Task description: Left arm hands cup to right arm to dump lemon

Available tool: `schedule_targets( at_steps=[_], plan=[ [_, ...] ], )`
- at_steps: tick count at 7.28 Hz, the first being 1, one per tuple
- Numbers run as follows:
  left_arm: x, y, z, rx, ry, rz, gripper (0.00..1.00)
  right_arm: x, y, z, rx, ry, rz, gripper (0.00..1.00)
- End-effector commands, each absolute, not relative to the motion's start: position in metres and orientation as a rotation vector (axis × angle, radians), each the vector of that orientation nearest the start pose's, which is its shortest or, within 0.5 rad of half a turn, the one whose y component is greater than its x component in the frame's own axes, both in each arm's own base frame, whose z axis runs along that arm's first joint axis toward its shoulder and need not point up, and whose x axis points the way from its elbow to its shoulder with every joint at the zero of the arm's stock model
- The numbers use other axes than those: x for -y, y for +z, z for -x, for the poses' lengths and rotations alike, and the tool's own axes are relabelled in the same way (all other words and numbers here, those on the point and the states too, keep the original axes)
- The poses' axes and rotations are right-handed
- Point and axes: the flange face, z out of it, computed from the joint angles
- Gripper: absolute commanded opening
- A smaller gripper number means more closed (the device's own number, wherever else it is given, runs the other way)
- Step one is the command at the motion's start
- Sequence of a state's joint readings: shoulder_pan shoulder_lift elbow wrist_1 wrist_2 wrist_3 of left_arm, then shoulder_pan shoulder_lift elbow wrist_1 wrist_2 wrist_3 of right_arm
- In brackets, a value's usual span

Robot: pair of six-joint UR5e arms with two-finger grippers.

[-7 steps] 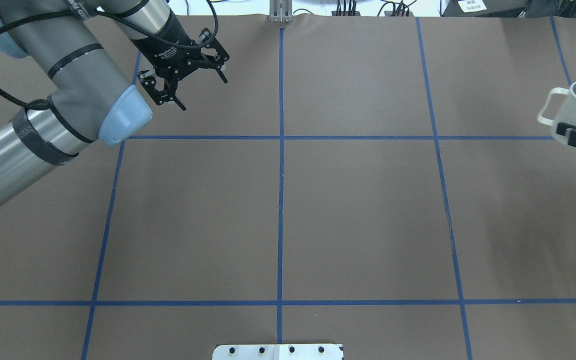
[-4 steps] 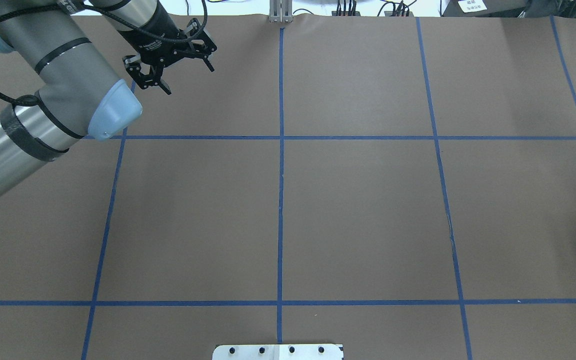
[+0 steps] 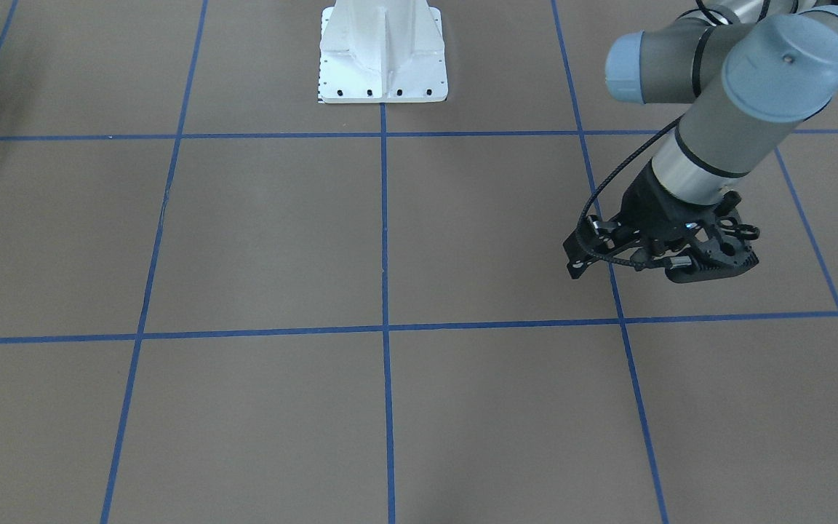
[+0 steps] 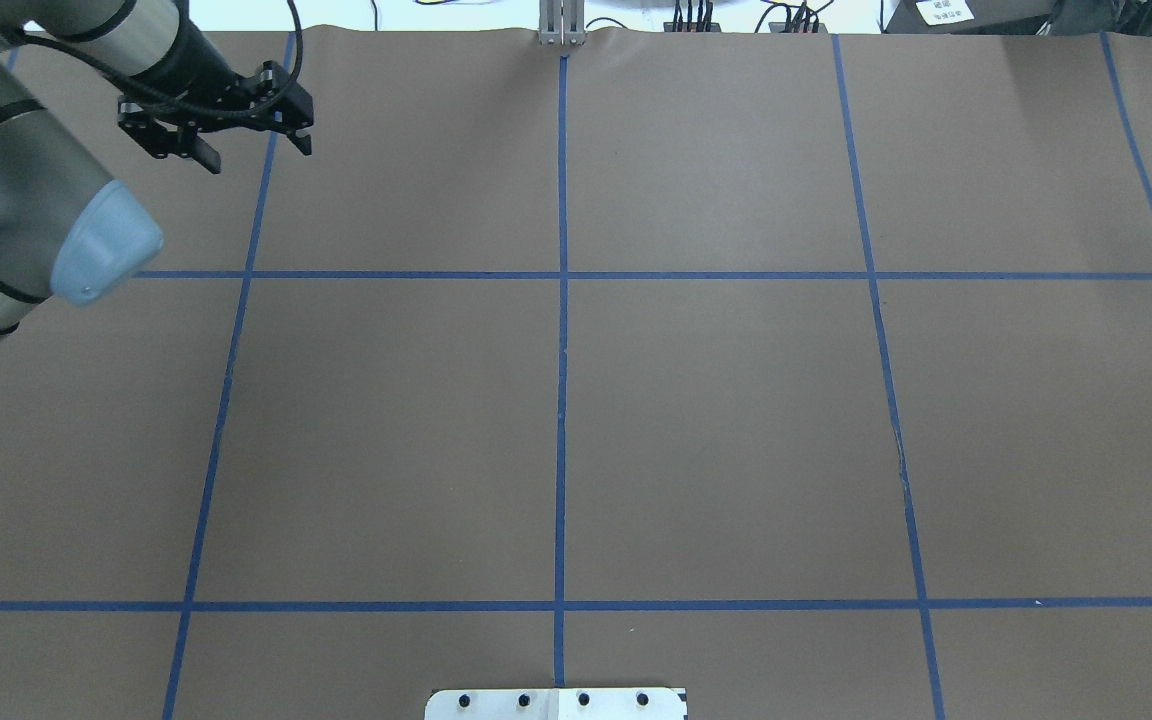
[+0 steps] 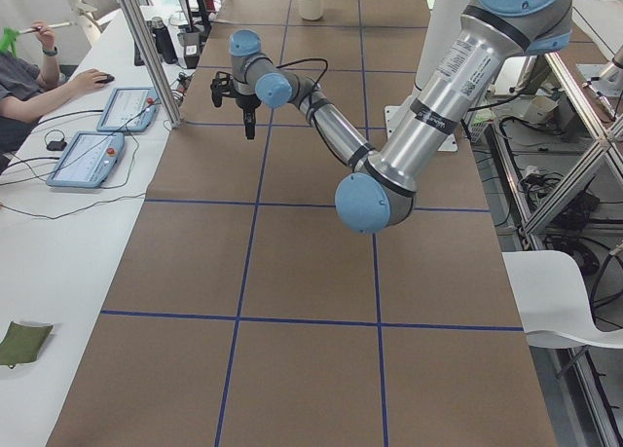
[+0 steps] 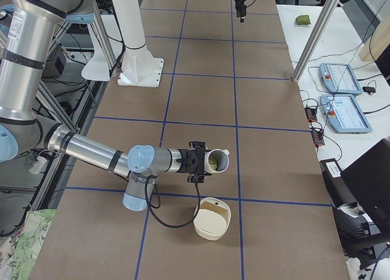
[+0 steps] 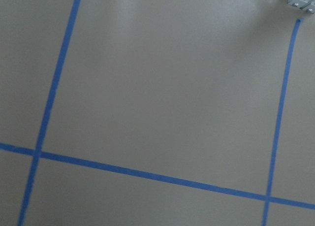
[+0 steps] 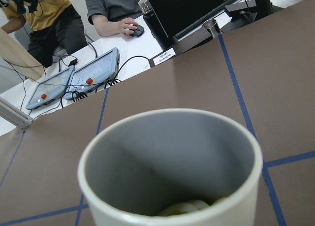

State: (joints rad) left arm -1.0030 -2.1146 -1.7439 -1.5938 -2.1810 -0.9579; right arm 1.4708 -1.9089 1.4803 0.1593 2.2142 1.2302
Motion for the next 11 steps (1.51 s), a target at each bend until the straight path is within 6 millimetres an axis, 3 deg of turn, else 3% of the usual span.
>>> schedule_targets(
  at_steps=[1, 4, 5, 11],
  plan=[
    [0.565, 0.288, -0.266, -0.877, -0.04, -0.175, 1.0, 0.32, 0.663, -0.043, 1.272, 0.643, -0.59, 0.07],
    [0.563, 0.285, -0.265, -0.88, -0.038, -0.18, 1.0, 0.324, 0.692, -0.043, 1.375, 0.78, -0.504, 0.07],
    [0.563, 0.285, -0.265, -0.881, -0.037, -0.181, 1.0, 0.316, 0.704, -0.044, 1.418, 0.787, -0.519, 0.07],
    [0.561, 0.281, -0.269, -0.886, -0.04, -0.177, 1.0, 0.305, 0.716, -0.059, 1.529, 1.076, -0.508, 0.09]
  ],
)
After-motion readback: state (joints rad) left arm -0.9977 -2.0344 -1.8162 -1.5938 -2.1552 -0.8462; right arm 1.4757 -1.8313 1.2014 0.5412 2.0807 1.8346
